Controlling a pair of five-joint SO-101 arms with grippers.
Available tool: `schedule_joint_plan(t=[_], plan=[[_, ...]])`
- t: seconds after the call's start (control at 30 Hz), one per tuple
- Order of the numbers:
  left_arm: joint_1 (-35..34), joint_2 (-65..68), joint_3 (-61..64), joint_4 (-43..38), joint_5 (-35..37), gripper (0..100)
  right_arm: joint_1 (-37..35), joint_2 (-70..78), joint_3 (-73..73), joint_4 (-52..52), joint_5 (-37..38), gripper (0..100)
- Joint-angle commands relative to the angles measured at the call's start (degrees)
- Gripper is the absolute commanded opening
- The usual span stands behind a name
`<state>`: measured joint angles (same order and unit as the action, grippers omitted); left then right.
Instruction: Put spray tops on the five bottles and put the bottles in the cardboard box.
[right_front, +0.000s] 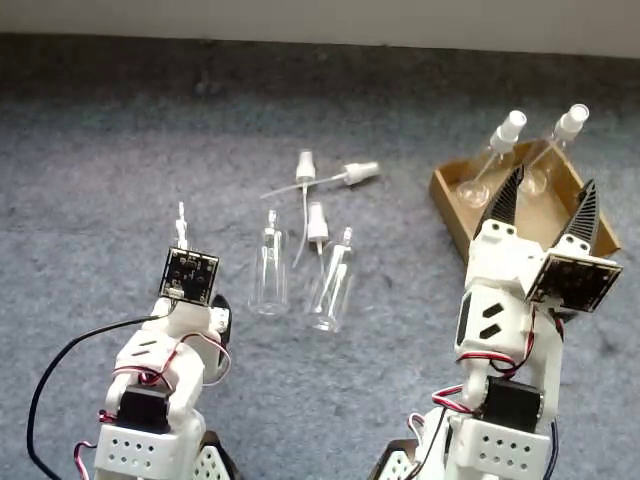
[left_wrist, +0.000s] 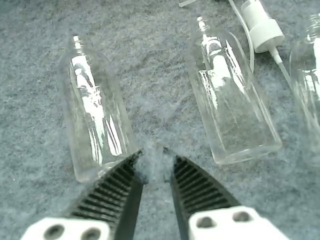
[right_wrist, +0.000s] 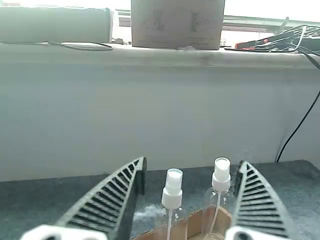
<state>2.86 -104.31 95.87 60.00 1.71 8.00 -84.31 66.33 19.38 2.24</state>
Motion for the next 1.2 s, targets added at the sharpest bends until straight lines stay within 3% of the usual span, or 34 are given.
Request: schedule_joint_plan(t=[0.0, 0.17, 0.43, 0.67, 0.9, 1.03, 1.17], plan=[[0.5, -0.5, 1.2, -0.7, -0.5, 0, -2.8, 2.7, -14.0, 12.1, 0.6, 24.8], [0.4, -0.5, 1.2, -0.4, -0.5, 0, -2.8, 12.7, -31.5, 24.9, 0.3, 23.4], [0.4, -0.5, 1.2, 1.1, -0.6, 0, -3.0, 26.2, -56.1, 36.3, 0.3, 16.7], [0.4, -0.5, 1.2, 1.1, -0.6, 0, -14.3, 40.5, -67.2, 57.0, 0.2, 16.7], [-2.6, -0.5, 0.9, 1.1, -0.7, 0, -23.5, 54.1, -73.5, 67.0, 0.1, 16.7], [-3.2, -0.5, 0.6, 1.3, -4.6, 0, -28.8, 60.0, -74.0, 67.1, -7.7, 18.3], [-3.1, -0.5, 0.7, 1.3, -5.3, 0, -31.3, 68.4, -73.9, 67.4, -14.4, 28.4]])
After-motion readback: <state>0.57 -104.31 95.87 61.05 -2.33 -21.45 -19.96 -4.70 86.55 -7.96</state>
